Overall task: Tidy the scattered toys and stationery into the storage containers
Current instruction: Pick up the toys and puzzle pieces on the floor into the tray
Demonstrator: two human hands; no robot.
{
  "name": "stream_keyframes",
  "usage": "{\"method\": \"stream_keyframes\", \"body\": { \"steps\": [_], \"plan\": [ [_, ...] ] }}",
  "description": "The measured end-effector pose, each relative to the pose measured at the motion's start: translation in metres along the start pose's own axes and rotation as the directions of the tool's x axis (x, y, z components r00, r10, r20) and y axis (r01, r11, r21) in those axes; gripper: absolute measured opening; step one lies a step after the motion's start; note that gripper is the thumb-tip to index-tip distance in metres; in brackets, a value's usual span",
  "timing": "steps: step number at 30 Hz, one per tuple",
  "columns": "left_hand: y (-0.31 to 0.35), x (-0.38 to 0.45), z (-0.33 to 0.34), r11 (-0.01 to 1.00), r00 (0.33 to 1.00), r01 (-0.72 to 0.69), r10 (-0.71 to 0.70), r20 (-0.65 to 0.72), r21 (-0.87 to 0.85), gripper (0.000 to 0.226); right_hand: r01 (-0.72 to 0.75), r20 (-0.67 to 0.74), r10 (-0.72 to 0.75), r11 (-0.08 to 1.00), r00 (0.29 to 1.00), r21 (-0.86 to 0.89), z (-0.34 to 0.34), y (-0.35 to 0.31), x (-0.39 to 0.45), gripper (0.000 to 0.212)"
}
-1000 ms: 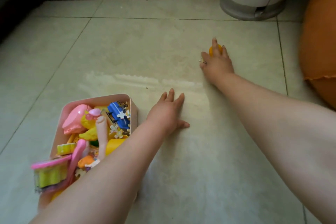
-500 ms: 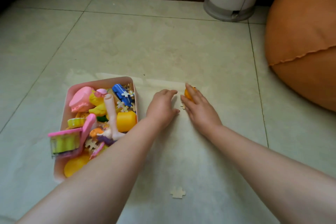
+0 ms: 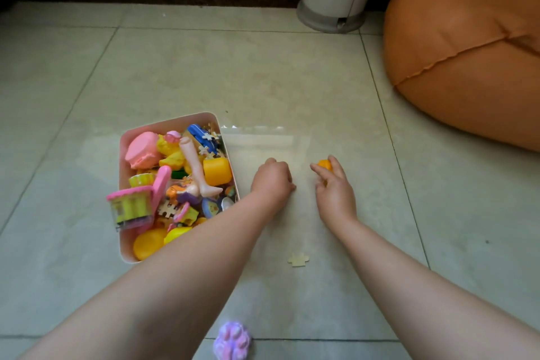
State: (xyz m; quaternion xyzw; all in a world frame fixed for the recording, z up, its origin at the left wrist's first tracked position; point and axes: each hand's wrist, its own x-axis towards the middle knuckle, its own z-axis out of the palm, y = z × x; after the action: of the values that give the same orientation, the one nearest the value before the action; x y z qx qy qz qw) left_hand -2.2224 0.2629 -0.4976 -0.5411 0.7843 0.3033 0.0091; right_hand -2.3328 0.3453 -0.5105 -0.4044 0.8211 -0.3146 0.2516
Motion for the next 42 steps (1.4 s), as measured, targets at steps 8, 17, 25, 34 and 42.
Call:
{"method": "stream_keyframes", "body": {
  "steps": [8,17,25,34,42],
  "plan": [
    [-0.003,-0.023,0.010,0.979,0.960,0.188,-0.201,-0.196,-0.084,0.065,-0.029,0.016,0.029,0.999,0.999,0.025,-0.008,-0.001,-0.015,0.040],
    [-0.010,-0.035,0.018,0.997,0.999,0.022,-0.019,-0.040,0.075,0.052,-0.025,0.034,0.024,0.999,0.999,0.036,-0.003,-0.004,-0.027,0.040],
    [-0.002,-0.039,-0.012,0.982,0.995,-0.069,0.056,-0.079,-0.173,0.016,-0.037,0.030,0.032,0.982,0.999,0.186,0.003,-0.034,-0.027,0.045],
    [-0.076,-0.062,-0.107,0.937,0.796,0.089,-0.271,-0.541,-0.338,0.023,0.131,0.175,-0.205,0.923,0.963,0.361,0.047,-0.156,-0.016,0.050],
    [-0.123,-0.081,-0.120,0.972,0.754,0.213,-0.228,-0.616,-0.099,0.027,0.109,0.232,-0.160,0.969,0.960,0.220,0.067,-0.167,-0.016,0.058]
  ]
}}
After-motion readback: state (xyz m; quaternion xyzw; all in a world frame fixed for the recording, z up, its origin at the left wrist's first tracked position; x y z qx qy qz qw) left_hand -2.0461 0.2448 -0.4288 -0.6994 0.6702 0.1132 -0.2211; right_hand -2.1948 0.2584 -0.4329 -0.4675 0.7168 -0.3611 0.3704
